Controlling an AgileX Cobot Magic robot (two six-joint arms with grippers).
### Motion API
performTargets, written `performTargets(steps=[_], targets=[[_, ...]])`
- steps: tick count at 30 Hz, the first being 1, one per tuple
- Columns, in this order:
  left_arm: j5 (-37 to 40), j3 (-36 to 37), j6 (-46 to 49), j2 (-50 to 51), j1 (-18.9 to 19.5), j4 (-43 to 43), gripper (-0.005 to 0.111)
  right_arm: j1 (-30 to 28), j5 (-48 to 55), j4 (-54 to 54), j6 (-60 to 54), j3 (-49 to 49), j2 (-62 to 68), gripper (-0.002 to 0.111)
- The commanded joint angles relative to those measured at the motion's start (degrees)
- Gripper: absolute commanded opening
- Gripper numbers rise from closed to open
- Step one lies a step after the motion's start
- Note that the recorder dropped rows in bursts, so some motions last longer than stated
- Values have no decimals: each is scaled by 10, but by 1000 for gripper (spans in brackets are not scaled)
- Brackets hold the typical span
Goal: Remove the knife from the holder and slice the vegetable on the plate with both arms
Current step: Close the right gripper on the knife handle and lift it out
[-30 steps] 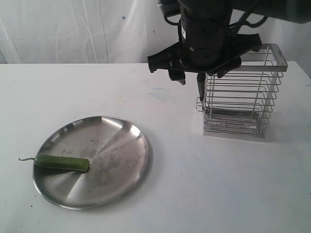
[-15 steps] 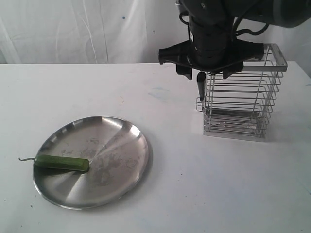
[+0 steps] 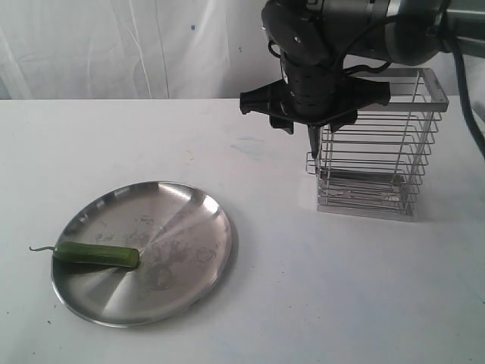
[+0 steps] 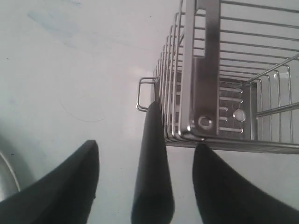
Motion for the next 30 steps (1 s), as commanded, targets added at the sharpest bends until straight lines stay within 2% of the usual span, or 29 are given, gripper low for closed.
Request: performTargets(steps=[1,11,14,30], targets=[[0,1,0,-3,-4,-2,0,-4,2,-11,8,-1,4,37],[0,1,0,-3,-4,-2,0,-4,6,-22,8,-1,4,7],[0,1,0,-3,-4,-2,0,-4,7,-22,8,-1,0,2],[0,1,0,-3,-4,-2,0,-4,55,-1,-19,-1,-76,0]])
